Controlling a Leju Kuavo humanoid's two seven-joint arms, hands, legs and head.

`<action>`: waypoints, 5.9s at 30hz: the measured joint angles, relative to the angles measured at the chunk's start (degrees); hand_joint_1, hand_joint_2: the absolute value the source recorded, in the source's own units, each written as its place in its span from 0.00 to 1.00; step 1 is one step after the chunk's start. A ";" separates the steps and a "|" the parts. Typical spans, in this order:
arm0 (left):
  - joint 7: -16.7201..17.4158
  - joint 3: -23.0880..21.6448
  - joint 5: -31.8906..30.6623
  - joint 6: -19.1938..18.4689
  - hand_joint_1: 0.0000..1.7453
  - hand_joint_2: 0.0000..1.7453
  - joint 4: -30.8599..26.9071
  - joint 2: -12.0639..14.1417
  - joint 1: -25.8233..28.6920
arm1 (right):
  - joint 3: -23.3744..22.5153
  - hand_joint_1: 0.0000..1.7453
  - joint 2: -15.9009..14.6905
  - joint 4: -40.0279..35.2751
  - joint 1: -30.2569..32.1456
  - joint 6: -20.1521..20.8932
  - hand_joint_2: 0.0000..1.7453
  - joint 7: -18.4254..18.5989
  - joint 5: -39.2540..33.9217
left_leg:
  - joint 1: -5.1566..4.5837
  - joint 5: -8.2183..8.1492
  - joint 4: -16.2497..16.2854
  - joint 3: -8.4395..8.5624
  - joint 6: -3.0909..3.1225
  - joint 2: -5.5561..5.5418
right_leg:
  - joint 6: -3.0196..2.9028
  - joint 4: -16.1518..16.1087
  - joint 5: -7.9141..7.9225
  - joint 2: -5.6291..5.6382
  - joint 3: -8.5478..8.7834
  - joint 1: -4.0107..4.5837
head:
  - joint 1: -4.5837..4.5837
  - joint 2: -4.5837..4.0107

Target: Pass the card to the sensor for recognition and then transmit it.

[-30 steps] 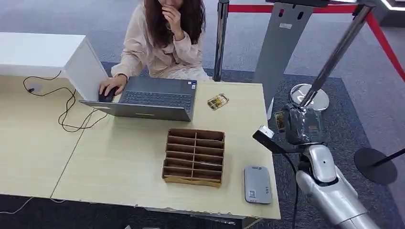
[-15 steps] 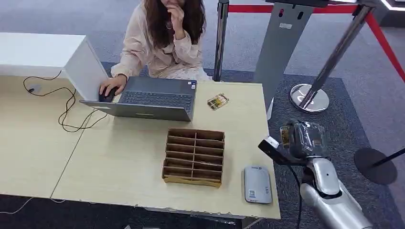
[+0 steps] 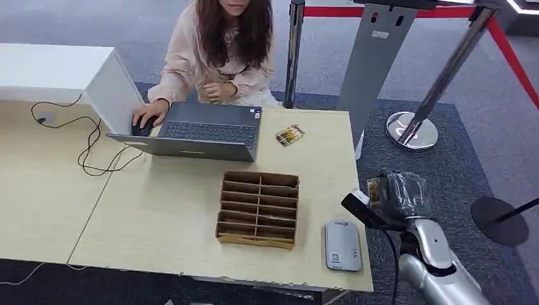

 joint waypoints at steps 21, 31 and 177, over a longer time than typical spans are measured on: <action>-0.31 0.02 1.42 0.85 0.00 1.00 -0.66 -0.04 -0.03 | 4.83 1.00 4.61 -0.98 0.38 1.40 1.00 -4.11 -2.86 | 0.01 0.00 0.00 -0.03 0.00 -0.01 | 0.00 0.01 0.00 0.00 0.01 0.00 | 0.00 -0.02; -0.31 0.00 1.44 0.90 0.00 1.00 -0.94 -0.04 -0.03 | 6.84 1.00 5.81 1.51 -0.57 1.33 1.00 -3.72 -2.78 | 0.01 0.00 0.00 -0.03 0.00 -0.01 | 0.00 0.01 0.00 0.00 0.01 0.00 | 0.00 0.00; -5.44 -2.38 2.30 -4.83 0.00 1.00 1.03 -0.63 -0.54 | -4.74 0.00 7.69 -25.53 3.75 -9.97 1.00 -18.58 -13.71 | 0.01 0.00 0.04 -0.09 -0.01 0.08 | -0.01 0.01 0.05 0.06 -0.09 0.02 | 0.00 0.00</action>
